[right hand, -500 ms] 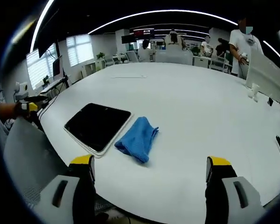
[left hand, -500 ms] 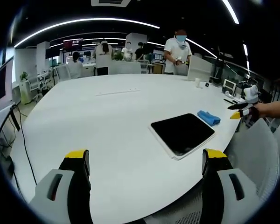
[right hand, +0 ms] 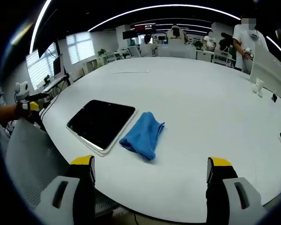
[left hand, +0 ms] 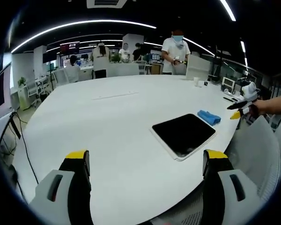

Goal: Wipe the mirror surface with the cleaning cloth until all visible marks leave the cleaned area.

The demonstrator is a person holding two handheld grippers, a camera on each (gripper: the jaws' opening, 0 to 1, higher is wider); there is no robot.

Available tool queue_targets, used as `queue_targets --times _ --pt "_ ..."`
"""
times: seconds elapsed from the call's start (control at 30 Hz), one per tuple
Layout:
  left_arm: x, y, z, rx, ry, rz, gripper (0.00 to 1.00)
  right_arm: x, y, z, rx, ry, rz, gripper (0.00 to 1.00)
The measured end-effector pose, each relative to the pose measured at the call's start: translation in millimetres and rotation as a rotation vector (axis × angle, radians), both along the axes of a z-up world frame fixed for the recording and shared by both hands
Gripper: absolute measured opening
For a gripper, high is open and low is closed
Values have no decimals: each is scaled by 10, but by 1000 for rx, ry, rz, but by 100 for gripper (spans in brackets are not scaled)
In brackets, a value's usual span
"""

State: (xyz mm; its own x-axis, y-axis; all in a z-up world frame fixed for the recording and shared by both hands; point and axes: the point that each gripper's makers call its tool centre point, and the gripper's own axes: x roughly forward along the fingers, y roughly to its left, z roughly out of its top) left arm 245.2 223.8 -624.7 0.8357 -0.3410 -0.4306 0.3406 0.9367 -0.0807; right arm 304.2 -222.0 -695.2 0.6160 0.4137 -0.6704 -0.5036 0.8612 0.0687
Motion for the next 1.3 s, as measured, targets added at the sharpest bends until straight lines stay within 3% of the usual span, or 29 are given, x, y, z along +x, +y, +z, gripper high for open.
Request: queue_targets --times 0.3,0.87,1.3 --pt "-12 -5 -2 3 -6 7 99 19 75 43 -6 -43 15 98" --pt "47 30 107 -10 -18 33 99 5 -31 93 38 -38 -26 98" --pt "113 -37 88 5 -16 4 99 -55 -95 75 51 -37 -52 98"
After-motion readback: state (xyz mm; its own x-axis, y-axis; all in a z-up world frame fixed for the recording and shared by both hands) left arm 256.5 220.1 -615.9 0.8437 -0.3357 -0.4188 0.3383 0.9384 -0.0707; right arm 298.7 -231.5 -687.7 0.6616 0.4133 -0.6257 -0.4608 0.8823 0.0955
